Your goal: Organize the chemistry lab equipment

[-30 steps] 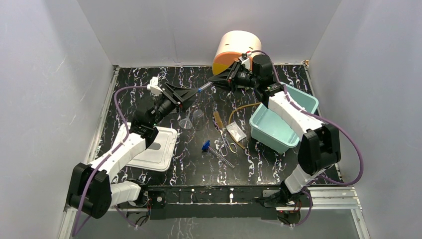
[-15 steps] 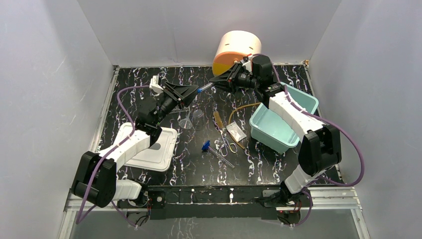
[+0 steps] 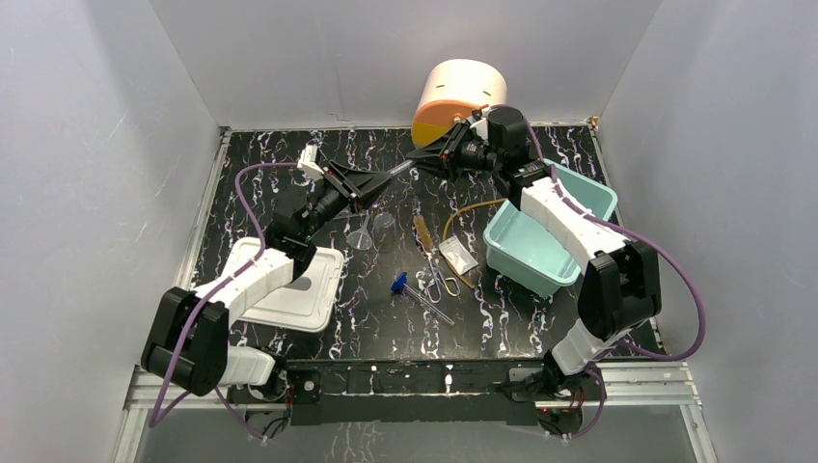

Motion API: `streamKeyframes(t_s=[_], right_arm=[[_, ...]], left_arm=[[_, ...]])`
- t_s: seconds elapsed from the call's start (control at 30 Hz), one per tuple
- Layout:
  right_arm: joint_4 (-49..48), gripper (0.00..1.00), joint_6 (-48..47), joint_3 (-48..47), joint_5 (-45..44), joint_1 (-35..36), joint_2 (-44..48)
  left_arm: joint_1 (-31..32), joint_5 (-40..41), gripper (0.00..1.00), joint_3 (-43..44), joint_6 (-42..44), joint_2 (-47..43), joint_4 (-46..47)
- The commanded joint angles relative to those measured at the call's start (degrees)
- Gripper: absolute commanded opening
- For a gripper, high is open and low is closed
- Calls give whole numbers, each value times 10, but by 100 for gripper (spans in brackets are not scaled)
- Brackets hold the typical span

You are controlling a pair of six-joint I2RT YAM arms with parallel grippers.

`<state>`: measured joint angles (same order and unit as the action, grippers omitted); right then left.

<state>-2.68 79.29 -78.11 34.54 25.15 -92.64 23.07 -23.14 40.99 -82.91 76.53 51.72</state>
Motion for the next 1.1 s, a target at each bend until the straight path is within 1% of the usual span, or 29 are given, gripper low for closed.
streamKeyframes(t_s=[0.0, 0.17, 0.3, 0.37, 0.4, 0.43, 0.47, 0.5, 0.57, 0.6, 0.7, 0.8, 0.93, 1.0, 1.07], right_arm=[[-4, 25, -8, -14, -9, 0, 7], [-3, 25, -11, -12, -8, 0, 8], [2, 25, -16, -11, -9, 0, 8], [5, 25, -19, -12, -9, 0, 8], [6, 26, -22, -12, -10, 0, 8], [10, 30, -26, -12, -10, 0, 8], [16, 35, -32, -14, -11, 0, 8], [24, 44, -43, -17, -13, 0, 8], [60, 58, -73, -27, -26, -1, 9], [77, 63, -89, -30, -35, 0, 12], [117, 73, -133, -20, -75, -2, 28], [136, 74, -170, -7, -97, -4, 42], [190, 73, -245, -13, -143, -4, 55], [205, 73, -270, -10, -167, -4, 66], [214, 72, -288, -7, -186, -4, 75]], left_arm=[[2, 3, 26, 20, 27, -24, -6], [2, 11, 16, 20, 34, -28, -13], [2, 10, 15, 27, 37, -25, -13], [2, 11, 11, 29, 42, -27, -13], [2, 12, 9, 30, 44, -29, -17], [2, 16, 7, 30, 47, -33, -24], [2, 18, 7, 32, 52, -36, -36], [2, 20, 7, 37, 61, -41, -62], [1, 28, 7, 56, 90, -51, -141], [0, 32, 7, 67, 110, -57, -188], [-8, 45, 7, 116, 177, -73, -347], [-24, 57, 7, 181, 260, -70, -535], [-42, 78, 7, 289, 355, -30, -785], [-42, 122, 8, 333, 388, -7, -882], [-43, 151, 8, 366, 410, 14, -951]])
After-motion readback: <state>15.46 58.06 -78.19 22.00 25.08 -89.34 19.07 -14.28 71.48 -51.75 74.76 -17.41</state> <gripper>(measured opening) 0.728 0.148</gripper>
